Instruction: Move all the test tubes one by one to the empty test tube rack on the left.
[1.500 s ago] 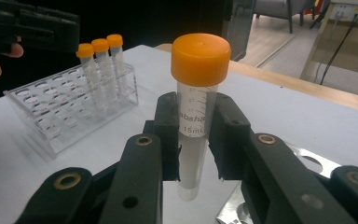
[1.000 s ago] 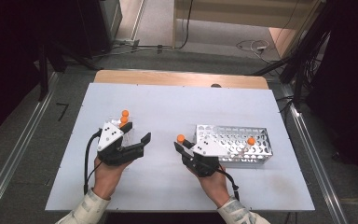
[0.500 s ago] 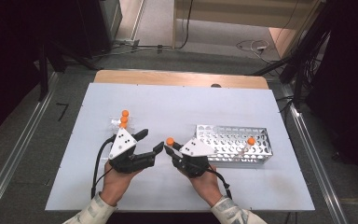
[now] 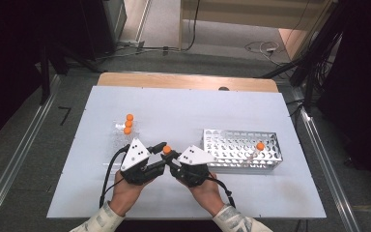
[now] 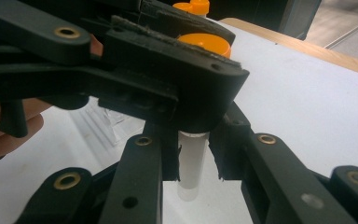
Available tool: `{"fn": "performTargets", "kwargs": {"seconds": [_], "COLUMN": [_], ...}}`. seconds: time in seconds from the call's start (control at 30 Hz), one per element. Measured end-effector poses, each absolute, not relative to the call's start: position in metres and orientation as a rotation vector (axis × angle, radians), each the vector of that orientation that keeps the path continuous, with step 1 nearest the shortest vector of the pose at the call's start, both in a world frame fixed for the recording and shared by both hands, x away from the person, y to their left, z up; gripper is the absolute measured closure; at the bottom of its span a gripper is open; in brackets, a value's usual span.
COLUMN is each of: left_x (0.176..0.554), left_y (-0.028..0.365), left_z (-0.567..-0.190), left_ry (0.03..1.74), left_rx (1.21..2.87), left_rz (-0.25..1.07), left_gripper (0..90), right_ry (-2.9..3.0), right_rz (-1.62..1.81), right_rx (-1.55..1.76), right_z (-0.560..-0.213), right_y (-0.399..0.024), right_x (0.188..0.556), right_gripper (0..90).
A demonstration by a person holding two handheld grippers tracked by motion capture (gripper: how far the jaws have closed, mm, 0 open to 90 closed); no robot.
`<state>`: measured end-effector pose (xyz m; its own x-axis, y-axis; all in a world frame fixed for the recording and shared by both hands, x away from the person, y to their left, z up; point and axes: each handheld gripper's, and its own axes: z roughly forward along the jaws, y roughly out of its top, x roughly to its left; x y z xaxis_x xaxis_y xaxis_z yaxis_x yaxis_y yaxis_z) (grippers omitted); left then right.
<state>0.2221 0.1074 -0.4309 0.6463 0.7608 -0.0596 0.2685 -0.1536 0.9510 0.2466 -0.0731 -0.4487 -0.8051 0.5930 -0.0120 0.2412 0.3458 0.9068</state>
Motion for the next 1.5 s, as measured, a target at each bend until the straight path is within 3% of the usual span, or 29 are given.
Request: {"fn": "performTargets", "kwargs": {"seconds": [0.17, 0.4, 0.47, 0.57, 0.73, 1.5], "left_x": [0.222, 0.222, 0.223, 0.223, 0.224, 0.225], "left_y": [0.108, 0.109, 0.11, 0.113, 0.116, 0.128], "left_z": [-0.432, -0.432, -0.431, -0.43, -0.429, -0.425], "left_ry": [0.842, 0.848, 0.85, 0.859, 0.87, 0.899], "left_rx": [1.721, 1.718, 1.709, 1.699, 1.69, 1.659], "left_rz": [0.54, 0.534, 0.53, 0.531, 0.533, 0.539], "left_gripper": [68.0, 69.1, 69.2, 69.4, 69.5, 69.5], "right_ry": [2.28, 2.286, 2.3, 2.327, 2.328, 2.3], "right_rz": [1.446, 1.45, 1.455, 1.441, 1.422, 1.443], "right_rx": [0.741, 0.744, 0.743, 0.736, 0.759, 0.791], "right_z": [-0.449, -0.449, -0.449, -0.45, -0.451, -0.444], "right_y": [-0.073, -0.074, -0.074, -0.072, -0.073, -0.09], "right_x": [0.246, 0.247, 0.247, 0.248, 0.249, 0.248], "right_gripper": [72.2, 70.7, 55.9, 41.7, 29.0, 25.4]}}
